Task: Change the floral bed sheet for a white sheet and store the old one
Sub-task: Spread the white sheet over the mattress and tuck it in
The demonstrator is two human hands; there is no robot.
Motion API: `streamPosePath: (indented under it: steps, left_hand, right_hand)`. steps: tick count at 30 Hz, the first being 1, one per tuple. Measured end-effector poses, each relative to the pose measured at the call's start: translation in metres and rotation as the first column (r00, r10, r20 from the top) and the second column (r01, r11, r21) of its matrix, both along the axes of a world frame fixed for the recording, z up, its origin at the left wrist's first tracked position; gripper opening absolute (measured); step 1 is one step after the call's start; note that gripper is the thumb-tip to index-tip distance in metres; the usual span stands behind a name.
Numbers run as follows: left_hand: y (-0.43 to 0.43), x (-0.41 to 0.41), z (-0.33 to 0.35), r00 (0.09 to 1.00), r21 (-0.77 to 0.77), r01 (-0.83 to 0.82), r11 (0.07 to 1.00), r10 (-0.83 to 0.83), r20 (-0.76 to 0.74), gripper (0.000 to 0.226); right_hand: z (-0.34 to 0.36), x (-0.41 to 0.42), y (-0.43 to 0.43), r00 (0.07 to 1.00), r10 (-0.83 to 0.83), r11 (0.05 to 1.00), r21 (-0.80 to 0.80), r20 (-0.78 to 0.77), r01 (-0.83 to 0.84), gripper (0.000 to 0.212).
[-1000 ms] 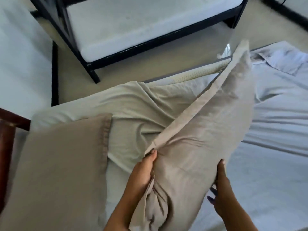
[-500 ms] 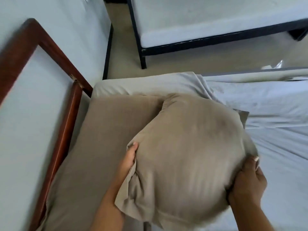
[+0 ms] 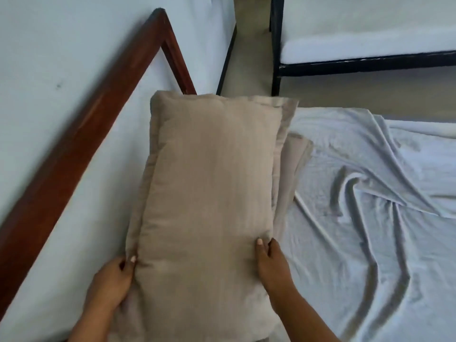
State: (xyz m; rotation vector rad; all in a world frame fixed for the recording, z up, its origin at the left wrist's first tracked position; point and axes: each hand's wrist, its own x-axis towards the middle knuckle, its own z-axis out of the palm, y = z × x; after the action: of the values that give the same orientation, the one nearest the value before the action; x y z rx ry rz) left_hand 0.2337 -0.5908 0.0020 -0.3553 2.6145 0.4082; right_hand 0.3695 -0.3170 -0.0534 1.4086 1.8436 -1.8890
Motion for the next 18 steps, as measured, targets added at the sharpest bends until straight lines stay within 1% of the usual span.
streamPosePath:
  steps: [1, 2, 4, 6, 8, 9, 11, 12, 14, 15, 17, 18]
  left_hand:
    - [-0.004, -0.001, -0.016, 0.998, -0.031, 0.047, 0.998, -0.048, -0.034, 0.048]
    - [0.000, 0.000, -0.032, 0.992, -0.030, 0.111, 0.993, -0.113, -0.058, 0.055]
    - [0.018, 0.007, -0.064, 0.975, -0.031, 0.211, 0.977, -0.213, -0.061, 0.067]
    - [0.040, 0.017, -0.086, 0.970, -0.076, 0.235, 0.969, -0.239, -0.049, 0.068]
    - [0.055, 0.032, -0.093, 0.978, -0.109, 0.200, 0.974, -0.205, -0.029, 0.070]
    - [0.055, 0.039, -0.098, 0.980, -0.124, 0.186, 0.975, -0.194, -0.055, 0.070]
    - [0.067, 0.054, -0.097, 0.964, -0.163, 0.186, 0.969, -0.212, -0.160, 0.068]
    - [0.076, 0.063, -0.097, 0.946, -0.193, 0.214, 0.958, -0.252, -0.205, 0.067]
    - [0.090, 0.083, -0.101, 0.901, -0.238, 0.289, 0.927, -0.348, -0.261, 0.072]
    - [0.104, 0.099, -0.102, 0.863, -0.262, 0.358, 0.896, -0.425, -0.274, 0.074]
    - [0.138, 0.135, -0.104, 0.796, -0.262, 0.508, 0.820, -0.564, -0.221, 0.075]
    - [0.158, 0.155, -0.103, 0.777, -0.225, 0.569, 0.791, -0.607, -0.168, 0.074]
  right_hand:
    - [-0.017, 0.001, -0.009, 0.990, 0.130, 0.991, -0.026, 0.055, -0.129, 0.053]
    - [-0.030, 0.005, -0.017, 0.968, 0.237, 0.971, -0.035, 0.086, -0.235, 0.063]
    - [-0.050, 0.017, -0.032, 0.917, 0.380, 0.925, -0.027, 0.124, -0.380, 0.080]
    - [-0.061, 0.030, -0.042, 0.880, 0.453, 0.891, -0.079, 0.142, -0.446, 0.088]
    - [-0.065, 0.048, -0.039, 0.871, 0.479, 0.869, -0.201, 0.107, -0.452, 0.091]
    - [-0.065, 0.056, -0.035, 0.859, 0.503, 0.847, -0.254, 0.095, -0.467, 0.092]
    - [-0.070, 0.077, -0.021, 0.816, 0.566, 0.808, -0.272, 0.114, -0.522, 0.099]
    - [-0.073, 0.090, -0.011, 0.797, 0.587, 0.801, -0.247, 0.145, -0.545, 0.100]
    - [-0.078, 0.109, 0.001, 0.782, 0.589, 0.808, -0.139, 0.203, -0.573, 0.088]
    - [-0.079, 0.123, 0.008, 0.796, 0.561, 0.825, -0.073, 0.226, -0.561, 0.083]
    - [-0.077, 0.150, 0.026, 0.820, 0.518, 0.843, 0.016, 0.242, -0.537, 0.078]
    - [-0.077, 0.164, 0.036, 0.828, 0.506, 0.845, 0.052, 0.242, -0.532, 0.078]
